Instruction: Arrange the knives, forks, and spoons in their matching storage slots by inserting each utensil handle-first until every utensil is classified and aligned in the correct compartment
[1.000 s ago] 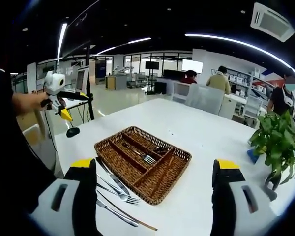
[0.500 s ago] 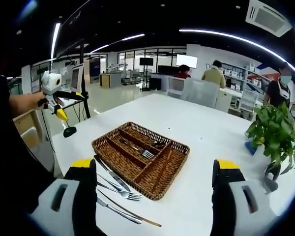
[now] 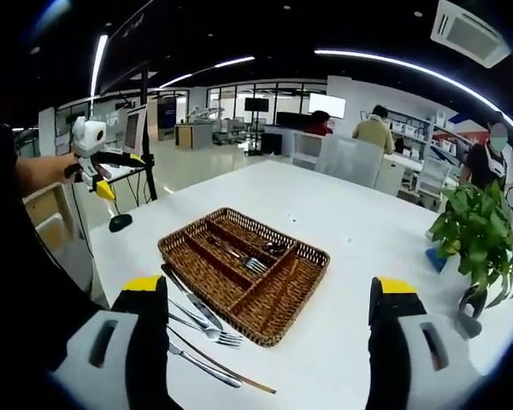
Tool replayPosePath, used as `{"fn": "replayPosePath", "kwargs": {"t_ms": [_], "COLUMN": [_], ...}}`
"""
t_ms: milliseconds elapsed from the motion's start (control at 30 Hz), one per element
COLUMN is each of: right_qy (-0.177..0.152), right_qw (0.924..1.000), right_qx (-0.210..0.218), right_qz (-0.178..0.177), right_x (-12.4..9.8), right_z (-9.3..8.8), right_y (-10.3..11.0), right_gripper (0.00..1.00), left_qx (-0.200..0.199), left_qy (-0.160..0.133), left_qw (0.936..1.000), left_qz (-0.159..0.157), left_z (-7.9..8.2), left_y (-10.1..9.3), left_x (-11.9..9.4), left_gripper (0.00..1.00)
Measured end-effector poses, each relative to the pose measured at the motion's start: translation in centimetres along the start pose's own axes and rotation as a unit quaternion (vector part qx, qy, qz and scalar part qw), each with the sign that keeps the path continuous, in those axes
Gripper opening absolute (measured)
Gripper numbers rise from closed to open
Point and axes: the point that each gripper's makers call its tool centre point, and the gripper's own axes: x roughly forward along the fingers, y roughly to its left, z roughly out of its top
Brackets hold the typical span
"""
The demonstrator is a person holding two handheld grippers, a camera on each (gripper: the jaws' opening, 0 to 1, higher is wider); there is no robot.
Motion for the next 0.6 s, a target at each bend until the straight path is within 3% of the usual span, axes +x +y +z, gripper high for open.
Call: {"fn": "replayPosePath", "kwargs": {"t_ms": [167,233,300,600], "right_qy": [-0.005,-0.013,-0.014,-0.028], "right_qw": [0.9994,0.9979,0.9972,0.9917], "right_qx": [-0.02,-0.059,-0.06,-0.093], "right_qz": [0.028,0.02,0.043,0.085], "right_x": [1.2,1.7,2.2,4.4], "right_z": [1.5,2.4,2.8,4.6], "right_y": [1.1,1.1,2.3,5.1], "right_gripper": [0.99,0.99,0.99,0.99], "left_qx": [0.0,0.0,0.0,0.009], "left_qy": [-0.001,-0.003,0.0,0.009], "left_qw": [1.0,1.0,1.0,0.9999], "left_qz": [0.005,0.008,0.009,0.0], "left_z": [-0.2,-0.2,-0.3,-1.1], "left_y": [0.3,0.4,0.4,-0.2], "left_x": [-0.6,-0.8,-0.9,-1.4], "left_gripper": [1.0,1.0,1.0,1.0]}}
